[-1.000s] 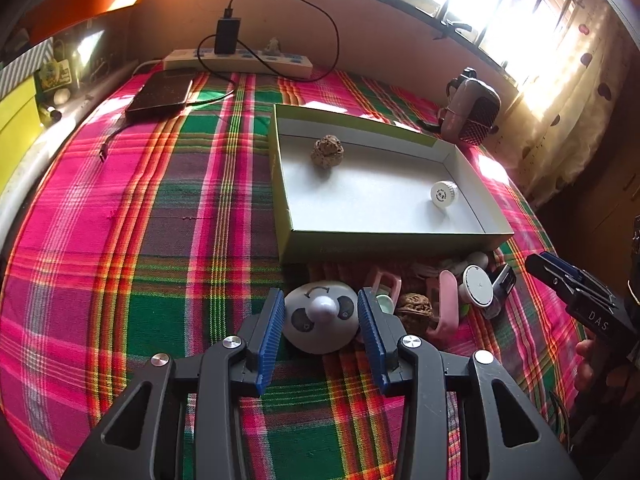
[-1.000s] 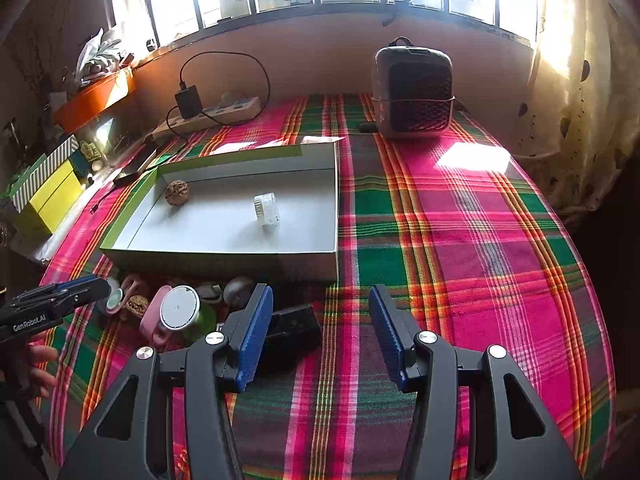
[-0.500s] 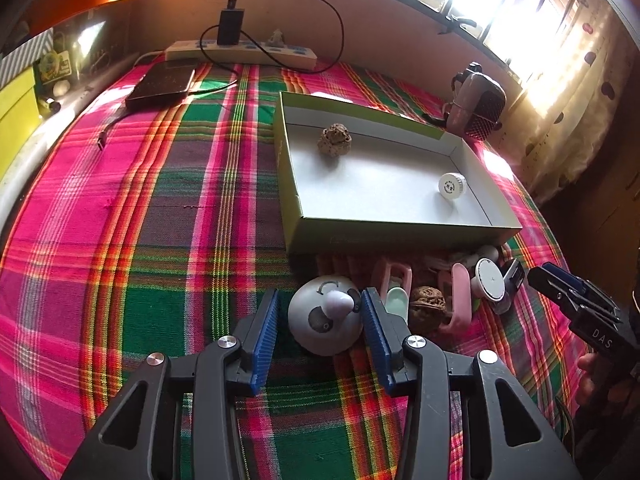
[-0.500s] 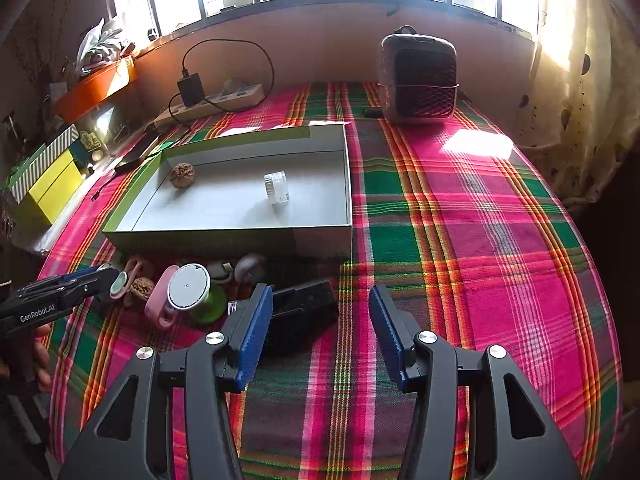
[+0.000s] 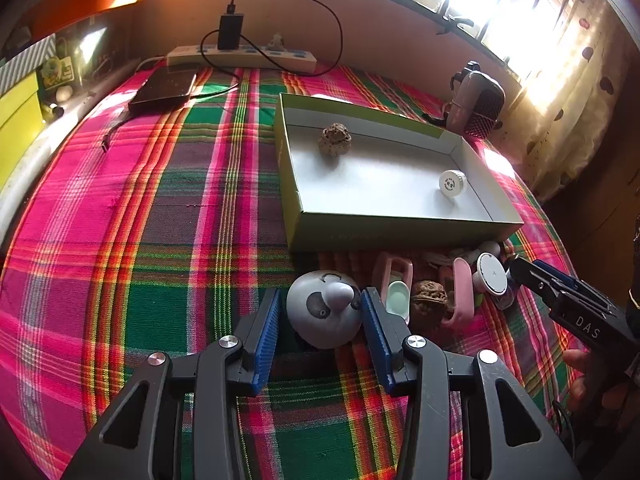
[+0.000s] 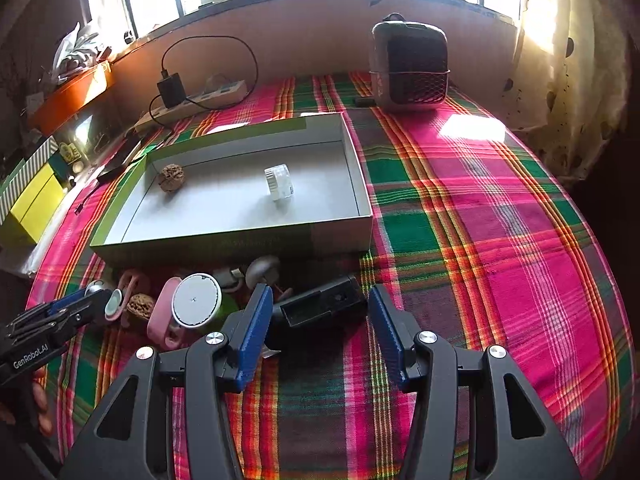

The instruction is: Organize objects

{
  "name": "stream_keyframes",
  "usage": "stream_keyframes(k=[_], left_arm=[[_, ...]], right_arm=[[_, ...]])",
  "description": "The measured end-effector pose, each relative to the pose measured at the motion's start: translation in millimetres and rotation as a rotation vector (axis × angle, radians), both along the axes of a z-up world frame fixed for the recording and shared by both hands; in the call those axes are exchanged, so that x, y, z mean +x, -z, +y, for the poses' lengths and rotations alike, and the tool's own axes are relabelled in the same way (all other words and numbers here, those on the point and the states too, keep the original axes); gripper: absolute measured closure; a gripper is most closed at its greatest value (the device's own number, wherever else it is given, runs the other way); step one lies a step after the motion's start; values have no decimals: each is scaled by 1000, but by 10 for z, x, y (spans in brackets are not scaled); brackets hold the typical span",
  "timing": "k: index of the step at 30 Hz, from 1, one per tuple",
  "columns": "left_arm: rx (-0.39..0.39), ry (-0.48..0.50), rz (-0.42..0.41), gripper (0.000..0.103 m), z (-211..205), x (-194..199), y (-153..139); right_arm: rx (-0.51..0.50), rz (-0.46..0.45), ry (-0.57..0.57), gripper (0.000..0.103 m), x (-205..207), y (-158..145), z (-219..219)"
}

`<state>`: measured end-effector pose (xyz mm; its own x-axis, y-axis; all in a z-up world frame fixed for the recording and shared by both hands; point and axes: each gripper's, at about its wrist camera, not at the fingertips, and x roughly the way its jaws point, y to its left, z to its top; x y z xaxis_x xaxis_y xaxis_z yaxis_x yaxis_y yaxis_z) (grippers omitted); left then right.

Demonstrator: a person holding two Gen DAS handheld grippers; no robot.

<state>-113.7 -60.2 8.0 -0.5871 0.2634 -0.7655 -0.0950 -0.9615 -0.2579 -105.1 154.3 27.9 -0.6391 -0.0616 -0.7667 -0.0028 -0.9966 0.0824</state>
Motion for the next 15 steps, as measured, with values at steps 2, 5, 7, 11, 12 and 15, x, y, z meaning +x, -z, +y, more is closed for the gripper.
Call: stream_keyframes(k=[2,5,7,11,12,15], left_arm=[[-3,2,4,63,3,5,1],[-3,2,4,63,4,7,3],[-3,3,4,63,3,7,3],[-4,7,5,63,4,10,2],[-3,7,5,63,6,12,-1],[-2,8,5,63,6,12,-2]], right_arm=[[11,-4,10,52,-8,12,-38],[33,2,25,52,-11,14,-78],[35,-5,37,51,-15,10,-86],[34,-10,18,51,11,8,-121],[36,-14,13,51,16,6,-132],[46,-25,9,51,48,-3,-136]])
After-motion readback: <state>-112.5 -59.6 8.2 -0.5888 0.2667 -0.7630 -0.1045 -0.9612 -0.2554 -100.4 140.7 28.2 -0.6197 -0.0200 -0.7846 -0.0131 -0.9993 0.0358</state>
